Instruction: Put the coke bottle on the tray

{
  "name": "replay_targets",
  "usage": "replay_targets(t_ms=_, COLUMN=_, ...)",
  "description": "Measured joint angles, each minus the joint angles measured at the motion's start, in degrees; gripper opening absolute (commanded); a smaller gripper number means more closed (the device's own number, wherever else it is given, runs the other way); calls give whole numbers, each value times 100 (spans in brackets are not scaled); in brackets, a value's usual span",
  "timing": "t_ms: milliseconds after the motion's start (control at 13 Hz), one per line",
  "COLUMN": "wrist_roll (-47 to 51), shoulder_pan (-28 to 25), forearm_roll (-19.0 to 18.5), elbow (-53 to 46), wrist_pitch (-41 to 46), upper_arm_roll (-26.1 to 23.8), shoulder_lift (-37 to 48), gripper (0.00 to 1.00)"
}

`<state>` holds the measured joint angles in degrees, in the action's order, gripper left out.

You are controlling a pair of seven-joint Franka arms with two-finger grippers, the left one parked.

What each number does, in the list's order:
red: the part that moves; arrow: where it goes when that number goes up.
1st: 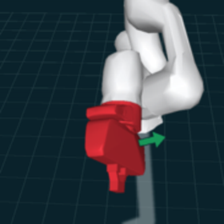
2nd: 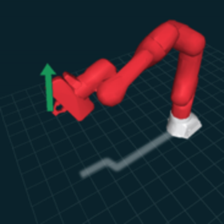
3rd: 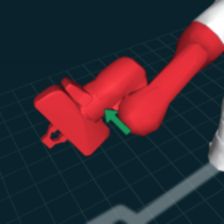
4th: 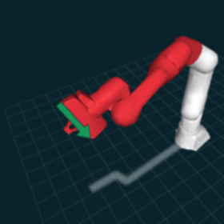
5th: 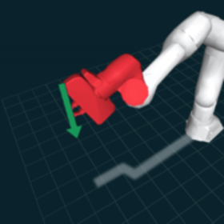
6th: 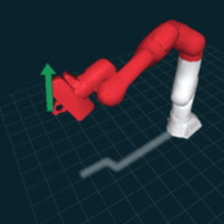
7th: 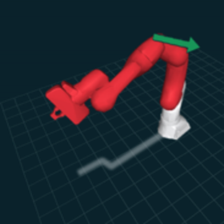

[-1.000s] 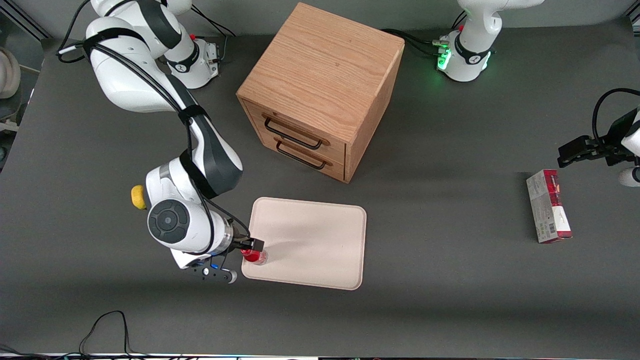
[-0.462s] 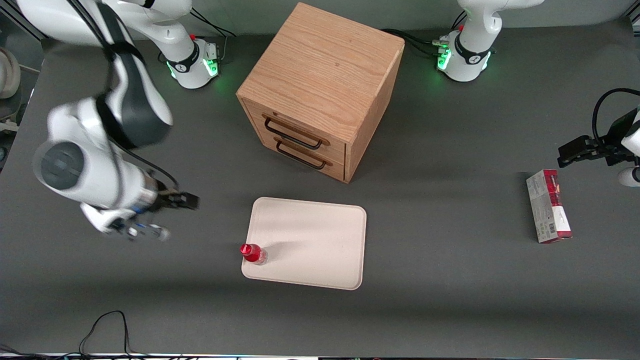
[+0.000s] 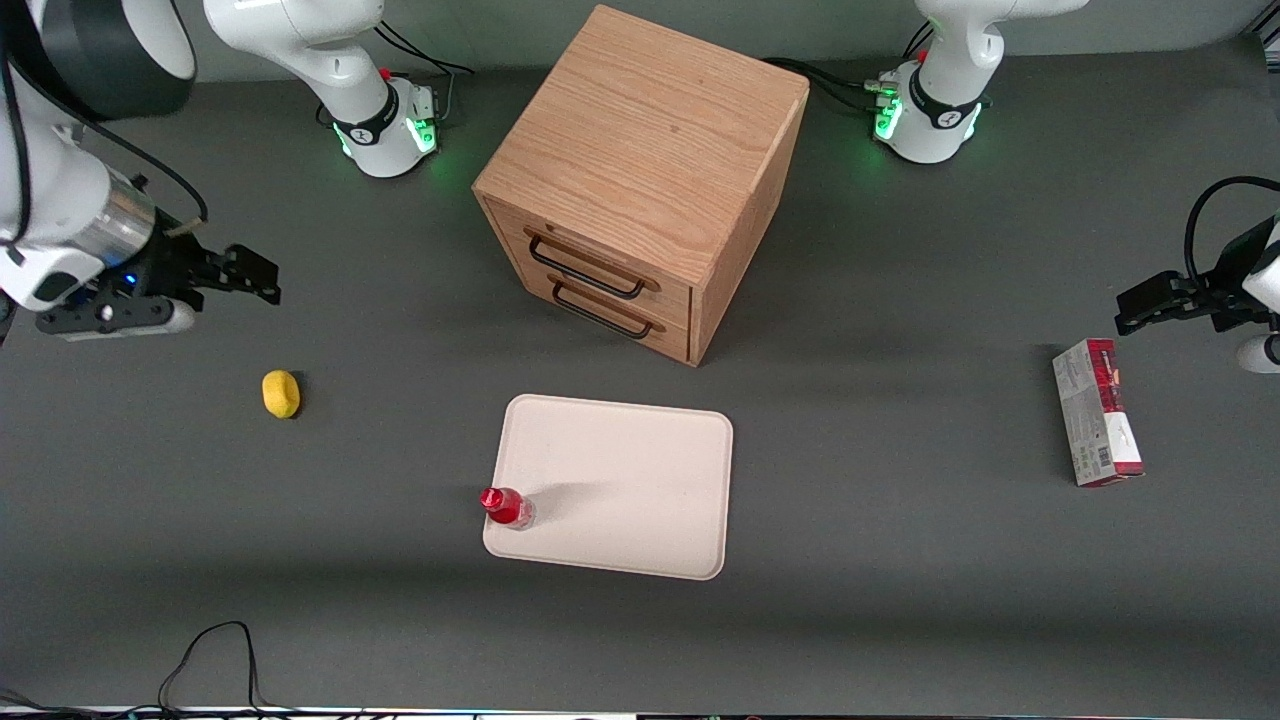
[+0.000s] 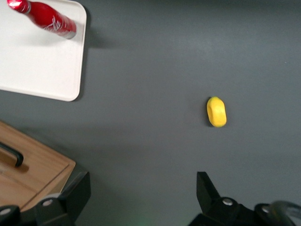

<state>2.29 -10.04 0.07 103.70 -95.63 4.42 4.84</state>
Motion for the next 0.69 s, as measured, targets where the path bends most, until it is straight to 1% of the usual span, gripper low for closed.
replay_targets(t_ms=231, wrist_roll=-378, shoulder_pan=-6, forearm_roll=0, elbow=-202, wrist_pitch=245, upper_arm_roll=111, shoulder_lift=9, gripper=100)
replay_targets(t_ms=462, wrist_roll=-415, shoulder_pan=-8, forearm_roll=1, elbow=-277, wrist_pitch=293, upper_arm_roll=124, shoulder_lift=-52, gripper=100)
replay_targets(t_ms=692, wrist_roll=-445, shoulder_pan=-13, forearm_roll=4, elbow=-427, wrist_pitch=575, upper_arm_roll=119, shoulder_lift=-103, gripper=100)
